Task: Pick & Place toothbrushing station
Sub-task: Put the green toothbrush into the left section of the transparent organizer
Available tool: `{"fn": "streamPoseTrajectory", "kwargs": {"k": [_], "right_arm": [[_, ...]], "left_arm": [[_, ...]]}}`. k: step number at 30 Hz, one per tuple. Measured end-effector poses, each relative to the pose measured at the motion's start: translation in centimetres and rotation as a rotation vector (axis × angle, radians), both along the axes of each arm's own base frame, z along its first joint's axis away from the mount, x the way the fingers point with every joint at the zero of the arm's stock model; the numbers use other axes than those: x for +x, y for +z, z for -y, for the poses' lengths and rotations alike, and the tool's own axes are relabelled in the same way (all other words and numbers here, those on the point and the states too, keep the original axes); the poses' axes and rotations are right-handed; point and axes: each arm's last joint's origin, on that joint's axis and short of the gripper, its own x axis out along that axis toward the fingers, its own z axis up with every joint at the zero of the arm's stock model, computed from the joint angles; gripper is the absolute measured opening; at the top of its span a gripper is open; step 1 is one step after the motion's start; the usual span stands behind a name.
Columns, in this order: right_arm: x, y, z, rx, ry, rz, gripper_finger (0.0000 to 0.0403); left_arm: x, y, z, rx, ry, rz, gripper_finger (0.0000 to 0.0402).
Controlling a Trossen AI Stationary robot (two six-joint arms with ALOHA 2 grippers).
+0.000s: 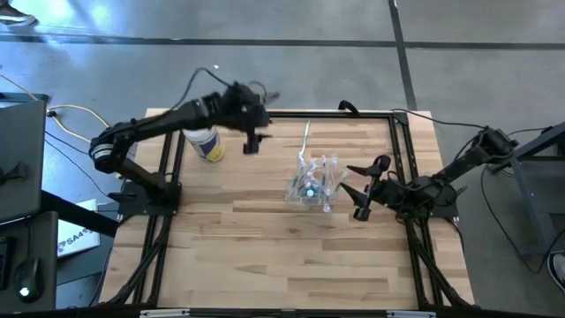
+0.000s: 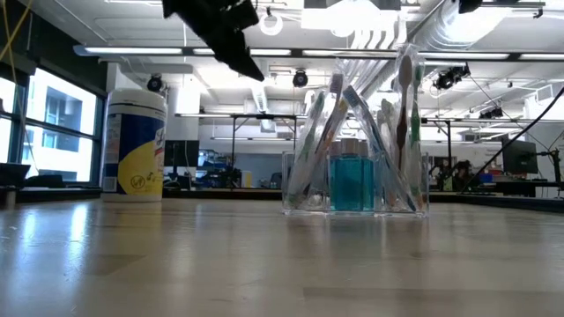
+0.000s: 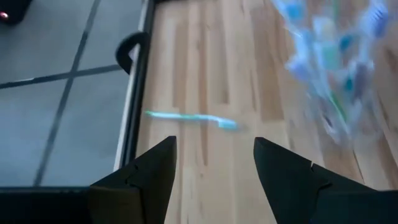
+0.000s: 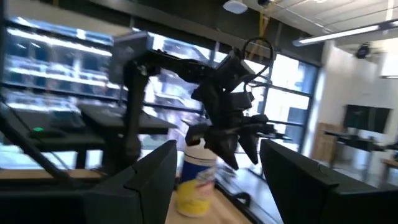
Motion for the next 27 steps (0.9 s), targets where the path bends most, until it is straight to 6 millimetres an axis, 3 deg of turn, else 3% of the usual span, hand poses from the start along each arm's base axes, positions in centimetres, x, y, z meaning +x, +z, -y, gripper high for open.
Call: {"fn": "streamPoseTrajectory", "kwargs": {"k": [5,8,13,18,24,27], "right_arm": [[-0.5,0.4,0.1,-0.018,-0.100,-0.044,0.0223],[-0.7,0.5,0.4,-0.034,-0.165,-0.071,0.0223],[-0.9,0.7,0.6,-0.048,-0.227,-0.098,0.0223],[-1.4,1.1,1.1,-0.047,-0.284,-0.111,0.0223],[-2.1,1.5,1.6,-0.011,-0.356,-0.124,0.0223],[-2.3,1.6,1.7,-0.003,-0.398,-0.146,0.0223]], "left_arm": [[-0.6,-0.3,-4.6,-0.122,-0.031,0.151,0.0212],[-0.1,-0.7,-6.1,-0.174,-0.122,0.242,0.0212],[1.9,-1.8,-7.8,-0.249,-0.085,0.340,0.0212],[3.9,-2.5,-9.5,-0.322,-0.008,0.250,0.0212],[6.7,-3.0,-11.7,-0.334,0.231,0.077,0.0212],[7.8,-2.1,-12.6,-0.397,0.304,0.076,0.0212]]}}
